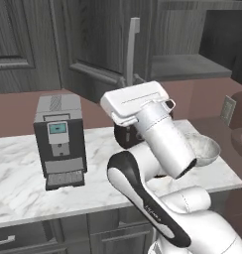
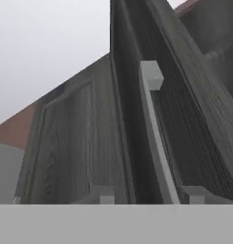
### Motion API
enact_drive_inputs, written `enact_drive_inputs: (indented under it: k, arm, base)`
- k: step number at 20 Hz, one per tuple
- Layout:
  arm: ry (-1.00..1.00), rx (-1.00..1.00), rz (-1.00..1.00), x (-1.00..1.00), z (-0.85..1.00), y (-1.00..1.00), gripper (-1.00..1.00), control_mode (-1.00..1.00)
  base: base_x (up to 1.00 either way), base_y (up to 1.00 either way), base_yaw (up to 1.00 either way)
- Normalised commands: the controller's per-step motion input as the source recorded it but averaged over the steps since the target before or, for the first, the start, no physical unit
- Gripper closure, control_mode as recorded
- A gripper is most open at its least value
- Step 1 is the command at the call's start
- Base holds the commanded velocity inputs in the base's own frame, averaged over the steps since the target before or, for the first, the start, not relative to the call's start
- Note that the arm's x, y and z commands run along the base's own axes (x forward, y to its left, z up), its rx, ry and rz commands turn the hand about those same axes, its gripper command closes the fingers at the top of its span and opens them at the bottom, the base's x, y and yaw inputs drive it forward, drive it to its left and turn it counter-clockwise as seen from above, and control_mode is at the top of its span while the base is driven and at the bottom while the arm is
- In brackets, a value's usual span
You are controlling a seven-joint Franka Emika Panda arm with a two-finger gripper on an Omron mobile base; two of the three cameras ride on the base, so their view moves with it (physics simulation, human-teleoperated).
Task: Open the cabinet. Pick the bowls from the counter and place them in the cabinet. Then close the cabinet.
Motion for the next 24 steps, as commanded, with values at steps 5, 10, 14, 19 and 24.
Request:
enact_drive_inputs:
  k: [5,10,14,19,24]
  arm:
    - [0.05,0.0,0.18,-0.46,0.08,-0.83,-1.0,-1.0]
    - [0.0,0.0,0.18,-0.54,0.03,-0.99,-1.0,-1.0]
    - [0.0,0.0,0.18,-0.5,0.0,-1.0,-1.0,-1.0]
    - [0.02,0.0,0.2,-0.04,0.0,-0.82,-1.0,-1.0]
    - [0.07,0.0,0.16,0.56,0.0,-0.45,-1.0,-1.0]
  base:
    - [0.0,0.0,0.0]
    - [0.0,0.0,0.0]
    - [0.0,0.0,0.0]
    - [0.0,0.0,0.0]
    - [0.0,0.0,0.0]
